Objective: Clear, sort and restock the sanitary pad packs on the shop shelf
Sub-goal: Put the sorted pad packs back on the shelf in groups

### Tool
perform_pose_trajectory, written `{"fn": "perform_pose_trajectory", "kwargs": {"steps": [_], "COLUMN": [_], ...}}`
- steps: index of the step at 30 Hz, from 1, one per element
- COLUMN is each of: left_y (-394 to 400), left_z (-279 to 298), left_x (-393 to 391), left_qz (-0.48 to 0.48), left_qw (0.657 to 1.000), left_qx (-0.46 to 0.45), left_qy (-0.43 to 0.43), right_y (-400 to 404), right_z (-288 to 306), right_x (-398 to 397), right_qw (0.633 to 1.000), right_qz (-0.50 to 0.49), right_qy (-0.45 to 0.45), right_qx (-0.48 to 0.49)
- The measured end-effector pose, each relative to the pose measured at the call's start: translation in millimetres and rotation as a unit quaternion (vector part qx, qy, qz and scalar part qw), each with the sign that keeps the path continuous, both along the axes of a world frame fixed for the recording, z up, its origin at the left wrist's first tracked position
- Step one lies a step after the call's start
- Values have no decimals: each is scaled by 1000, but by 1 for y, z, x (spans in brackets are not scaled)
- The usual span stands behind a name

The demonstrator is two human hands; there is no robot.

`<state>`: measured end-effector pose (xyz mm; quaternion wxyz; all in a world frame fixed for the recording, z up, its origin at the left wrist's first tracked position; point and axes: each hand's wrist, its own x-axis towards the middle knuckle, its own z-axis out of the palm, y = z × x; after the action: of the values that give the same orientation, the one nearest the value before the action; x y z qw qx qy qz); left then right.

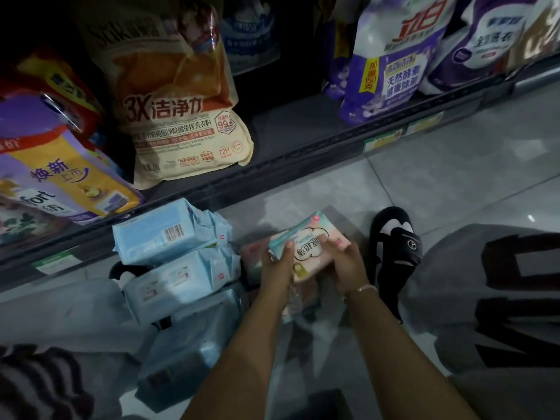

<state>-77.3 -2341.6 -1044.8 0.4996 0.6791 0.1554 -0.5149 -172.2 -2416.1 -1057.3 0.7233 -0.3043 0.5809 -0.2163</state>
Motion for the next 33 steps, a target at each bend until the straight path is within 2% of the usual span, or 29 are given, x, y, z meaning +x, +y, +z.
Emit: {"fn": "perform_pose_trajectory", "kwargs": {"steps": [2,3,4,5,7,8,11,15,19,22,28,30,33], "left_y": [-3,-2,0,1,-1,-3,-10,-26,-30,-35,-56,-59,-51], "left_z": [-2,-8,-16,-21,-46,-61,-118,-68,-67,-67,-37,-21,-5], "left_x": [7,11,18,24,38,45,67,68,71,73,84,86,77], "left_qz": [-109,-180,-212,-234,-313,-356,-431,-496,-487,-522,-534,-564,-648], "left_qw": [986,962,942,930,883,863,837,805,817,808,786,769,722], "left_qx": [77,124,147,152,187,195,200,202,193,176,163,153,140], "left_qy": [-96,-165,-214,-239,-295,-299,-271,-254,-241,-210,-267,-259,-198], "right_y": [-13,-19,-23,-26,-28,-28,-25,-24,-18,-14,-29,-39,-52], "right_z": [4,6,7,8,5,2,-7,-19,-22,-24,0,15,41], "right_x": [0,-2,-5,-8,-14,-17,-24,-34,-35,-37,-35,-37,-45], "right_qw": [995,988,980,973,965,964,958,955,967,974,979,980,987], "right_qz": [0,5,12,19,27,33,76,96,80,65,47,42,47], "right_qy": [91,136,175,203,229,233,254,260,232,210,184,175,143], "right_qx": [-51,-74,-93,-108,-123,-124,-111,-106,-71,-56,-74,-87,-62]}}
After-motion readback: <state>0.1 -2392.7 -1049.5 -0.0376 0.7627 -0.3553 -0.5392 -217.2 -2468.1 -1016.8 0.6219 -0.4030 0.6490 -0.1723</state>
